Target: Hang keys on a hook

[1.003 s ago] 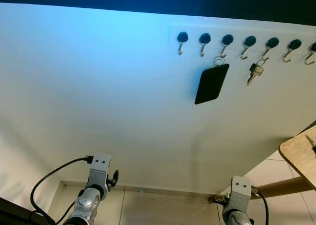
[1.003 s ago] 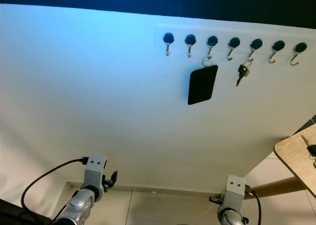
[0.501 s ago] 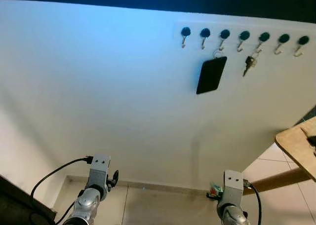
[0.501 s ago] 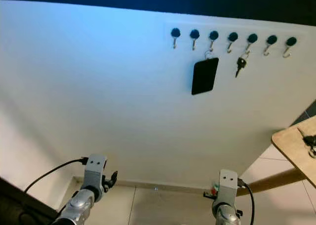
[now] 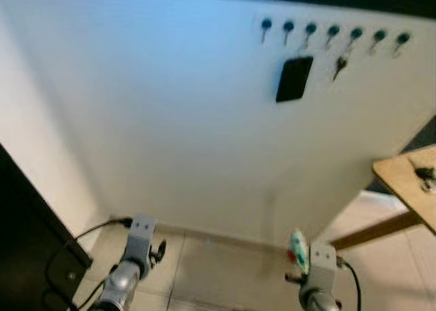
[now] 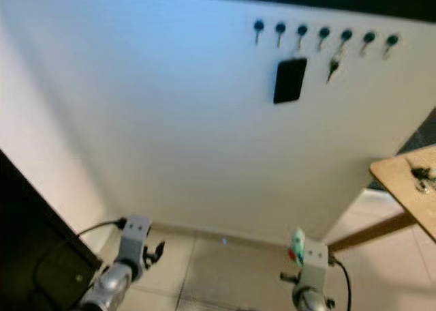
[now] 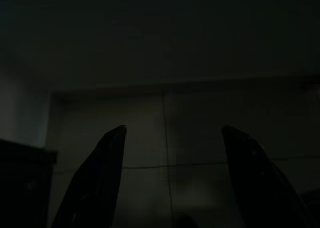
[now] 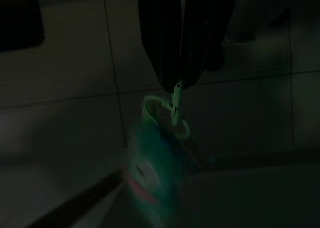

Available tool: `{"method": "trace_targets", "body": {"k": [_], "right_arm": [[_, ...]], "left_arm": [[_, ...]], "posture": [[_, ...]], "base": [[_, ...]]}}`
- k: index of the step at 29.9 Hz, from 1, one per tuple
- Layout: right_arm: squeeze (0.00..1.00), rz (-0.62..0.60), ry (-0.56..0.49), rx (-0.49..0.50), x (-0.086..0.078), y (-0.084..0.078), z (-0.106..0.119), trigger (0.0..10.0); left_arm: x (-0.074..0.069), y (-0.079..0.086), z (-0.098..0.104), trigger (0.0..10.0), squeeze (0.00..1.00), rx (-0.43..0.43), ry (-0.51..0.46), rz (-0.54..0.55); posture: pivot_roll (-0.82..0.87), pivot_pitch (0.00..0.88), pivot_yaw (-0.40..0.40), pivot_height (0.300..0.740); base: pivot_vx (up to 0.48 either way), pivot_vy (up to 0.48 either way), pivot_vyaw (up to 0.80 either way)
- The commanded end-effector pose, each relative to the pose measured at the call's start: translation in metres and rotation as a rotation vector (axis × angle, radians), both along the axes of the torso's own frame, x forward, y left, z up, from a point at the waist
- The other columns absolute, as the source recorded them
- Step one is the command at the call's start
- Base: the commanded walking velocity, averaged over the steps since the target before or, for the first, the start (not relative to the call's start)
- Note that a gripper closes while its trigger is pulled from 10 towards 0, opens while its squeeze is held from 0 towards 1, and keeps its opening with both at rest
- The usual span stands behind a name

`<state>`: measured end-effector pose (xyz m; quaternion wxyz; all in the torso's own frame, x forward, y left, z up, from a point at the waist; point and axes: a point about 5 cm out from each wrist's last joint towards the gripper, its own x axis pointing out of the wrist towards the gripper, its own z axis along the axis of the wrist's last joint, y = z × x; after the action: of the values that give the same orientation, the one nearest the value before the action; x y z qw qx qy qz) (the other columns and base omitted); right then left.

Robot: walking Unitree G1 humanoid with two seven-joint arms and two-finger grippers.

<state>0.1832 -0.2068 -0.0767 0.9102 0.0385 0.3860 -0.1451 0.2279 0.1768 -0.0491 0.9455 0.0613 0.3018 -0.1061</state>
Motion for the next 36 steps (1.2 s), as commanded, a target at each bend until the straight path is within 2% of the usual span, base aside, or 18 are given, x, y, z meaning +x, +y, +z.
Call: {"method": "trace_targets", "body": {"k": [1, 5, 7, 12, 16, 20, 21, 23, 24, 25, 26, 27, 28, 29, 30, 33, 34, 36], "right_arm": [[0.0, -0.005, -0.006, 0.002, 0.002, 0.0, 0.001, 10.0], [0.0, -0.006, -0.005, 0.001, 0.001, -0.001, 0.001, 10.0], [0.0, -0.007, -0.004, 0.001, 0.001, -0.001, 0.001, 10.0], [0.0, -0.005, -0.004, -0.001, 0.001, -0.002, 0.001, 10.0], [0.0, 0.03, -0.02, -0.022, 0.005, -0.001, 0.003, 10.0], [0.0, 0.122, -0.097, -0.066, 0.023, 0.006, 0.014, 10.0], [0.0, 0.122, -0.097, -0.066, 0.023, 0.006, 0.014, 10.0], [0.0, 0.161, -0.198, -0.115, 0.039, 0.006, 0.027, 10.0], [0.0, 0.161, -0.198, -0.115, 0.039, 0.006, 0.027, 10.0], [0.0, 0.154, -0.285, -0.145, 0.051, 0.004, 0.04, 10.0], [0.0, 0.154, -0.285, -0.145, 0.051, 0.004, 0.04, 10.0], [0.0, 0.146, -0.344, -0.163, 0.058, 0.002, 0.049, 10.0], [0.0, 0.146, -0.344, -0.163, 0.058, 0.002, 0.049, 10.0], [0.0, 0.165, -0.542, -0.194, 0.087, 0.002, 0.084, 10.0], [0.0, 0.184, -0.612, -0.198, 0.096, 0.005, 0.098, 10.0], [0.0, 0.243, -0.794, -0.236, 0.117, 0.012, 0.142, 10.0], [0.0, 0.243, -0.794, -0.236, 0.117, 0.012, 0.142, 10.0], [0.0, 0.287, -0.912, -0.32, 0.129, 0.015, 0.177, 10.0]], "left_arm": [[0.003, -0.004, 0.001, 10.0, 0.0, 0.004, -0.001, -0.02], [0.003, -0.004, 0.001, 10.0, 0.0, -0.003, -0.003, -0.009], [0.003, -0.002, 0.001, 10.0, 0.0, -0.015, -0.005, 0.031], [0.003, -0.002, 0.001, 10.0, 0.0, 0.002, -0.003, 0.017], [0.004, -0.003, 0.002, 10.0, 0.0, 0.003, -0.009, 0.016], [0.011, -0.006, 0.007, 10.0, 0.0, 0.001, -0.042, 0.019], [0.011, -0.006, 0.007, 10.0, 0.0, 0.001, -0.042, 0.019], [0.026, -0.012, 0.02, 10.0, 0.0, -0.053, -0.113, -0.001], [0.026, -0.012, 0.02, 10.0, 0.0, -0.053, -0.113, -0.001], [0.035, -0.016, 0.029, 10.0, 0.0, -0.072, -0.155, -0.031], [0.035, -0.016, 0.029, 10.0, 0.0, -0.072, -0.155, -0.031], [0.044, -0.02, 0.039, 10.0, 0.0, -0.076, -0.208, -0.073], [0.044, -0.02, 0.039, 10.0, 0.0, -0.076, -0.208, -0.073], [0.065, -0.033, 0.071, 10.0, 0.0, -0.112, -0.376, -0.202], [0.071, -0.039, 0.083, 10.0, 0.0, -0.136, -0.436, -0.241], [0.083, -0.05, 0.115, 10.0, 0.0, -0.229, -0.575, -0.287], [0.083, -0.05, 0.115, 10.0, 0.0, -0.229, -0.575, -0.287], [0.092, -0.056, 0.139, 10.0, 0.0, -0.259, -0.67, -0.306]], "posture": [[0.05, 0.015, -0.027, 0.74], [0.05, 0.018, -0.027, 0.74], [0.05, 0.023, -0.028, 0.74], [0.05, 0.029, -0.029, 0.74], [0.05, 0.032, -0.026, 0.74], [0.05, 0.039, -0.022, 0.74], [0.05, 0.039, -0.022, 0.74], [0.05, 0.045, -0.032, 0.74], [0.05, 0.045, -0.032, 0.74], [0.05, 0.051, -0.034, 0.74], [0.05, 0.051, -0.034, 0.74], [0.05, 0.052, -0.034, 0.74], [0.05, 0.052, -0.034, 0.74], [0.05, 0.059, -0.037, 0.74], [0.05, 0.059, -0.037, 0.74], [0.03, 0.064, -0.037, 0.74], [0.03, 0.064, -0.037, 0.74], [0.04, 0.064, -0.039, 0.74]], "base": [[0.0, -0.48, 0.0], [0.0, -0.48, 0.0], [0.0, 0.0, 0.0], [0.0, 0.0, 0.0], [0.0, 0.0, 0.0], [0.0, 0.0, 0.0], [0.0, 0.0, 0.0], [0.0, 0.0, 0.0], [0.0, 0.0, 0.0], [0.0, 0.0, 0.0], [0.0, 0.0, 0.0], [0.0, 0.0, 0.0], [0.0, 0.0, 0.0], [0.0, 0.0, 0.0], [0.0, 0.0, 0.0], [0.0, 0.0, 0.0], [0.0, 0.0, 0.0], [0.0, 0.0, 0.0]]}}
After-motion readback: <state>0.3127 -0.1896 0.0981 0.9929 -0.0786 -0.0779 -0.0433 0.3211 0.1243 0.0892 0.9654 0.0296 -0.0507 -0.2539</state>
